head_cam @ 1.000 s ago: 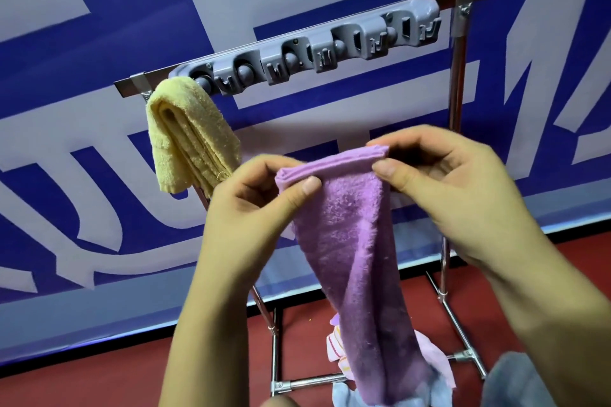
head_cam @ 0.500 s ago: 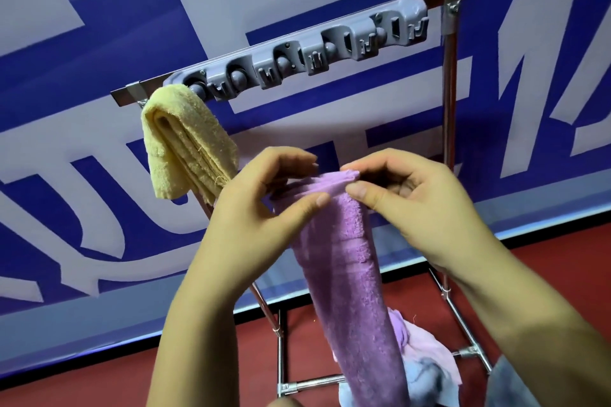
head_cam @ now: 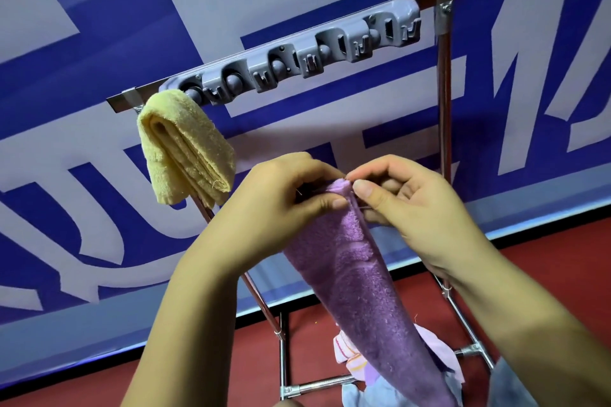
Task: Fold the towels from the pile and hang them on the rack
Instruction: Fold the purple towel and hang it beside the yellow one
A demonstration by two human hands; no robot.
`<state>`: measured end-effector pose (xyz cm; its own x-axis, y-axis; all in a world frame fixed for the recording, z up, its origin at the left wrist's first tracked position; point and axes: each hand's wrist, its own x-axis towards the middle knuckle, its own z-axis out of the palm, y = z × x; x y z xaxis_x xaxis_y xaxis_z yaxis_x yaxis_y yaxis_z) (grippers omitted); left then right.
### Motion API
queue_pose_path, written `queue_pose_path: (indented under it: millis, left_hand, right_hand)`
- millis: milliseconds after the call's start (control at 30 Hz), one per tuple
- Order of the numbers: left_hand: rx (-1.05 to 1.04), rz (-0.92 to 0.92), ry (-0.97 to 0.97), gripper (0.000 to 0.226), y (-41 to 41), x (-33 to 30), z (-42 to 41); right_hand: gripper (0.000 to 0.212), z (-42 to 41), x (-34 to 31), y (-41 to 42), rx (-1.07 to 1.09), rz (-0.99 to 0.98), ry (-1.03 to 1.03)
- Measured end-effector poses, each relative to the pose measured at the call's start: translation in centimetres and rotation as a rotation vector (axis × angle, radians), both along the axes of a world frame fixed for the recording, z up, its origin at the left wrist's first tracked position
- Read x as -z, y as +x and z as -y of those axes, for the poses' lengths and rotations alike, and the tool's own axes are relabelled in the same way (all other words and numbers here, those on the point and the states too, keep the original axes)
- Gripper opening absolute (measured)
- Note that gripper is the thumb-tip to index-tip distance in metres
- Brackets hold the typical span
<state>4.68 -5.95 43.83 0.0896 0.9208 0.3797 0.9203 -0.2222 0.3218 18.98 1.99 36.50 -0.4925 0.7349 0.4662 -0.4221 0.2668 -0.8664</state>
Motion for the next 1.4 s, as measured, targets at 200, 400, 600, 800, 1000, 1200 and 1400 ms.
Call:
queue_pose_path:
  millis: [200, 400, 600, 800, 1000, 1200, 1400]
  left_hand:
    - [-0.038, 0.001, 0.038, 0.013, -1.0, -1.1, -0.7]
    - [-0.039, -0.014, 0.062, 0.017, -1.6, -3.5, -0.9]
    - [-0.028, -0.036, 0.060, 0.021, -1.8, -4.7, -0.3]
    - [0.000, -0.022, 0.065, 0.007, -1.9, -5.1, 0.1]
    - [0.023, -0.048, 0.054, 0.012, -2.6, -5.5, 0.3]
    - [0.006, -0.011, 0.036, 0.010, -3.0, -5.5, 0.6]
    - [-0.074, 0.010, 0.057, 0.015, -4.2, -5.8, 1.4]
  right_hand:
    - [0.023, -2.0, 4.3, 0.9, -0.087, 0.276, 0.006]
    - [0.030, -2.5, 11.3, 0.3, -0.127, 0.511, -0.072]
    - [0.022, -2.2, 10.7, -1.0, 0.021, 0.448, -0.037]
    - [0.007, 0.3, 10.7, -2.3, 0.139, 0.415, 0.225]
    - [0.029, -0.6, 10.5, -2.5, 0.157, 0.413, 0.194]
    - [0.025, -1.2, 9.7, -2.1, 0.112, 0.461, 0.167]
    - [0.024, -3.5, 8.0, 0.6, 0.335, 0.418, 0.289]
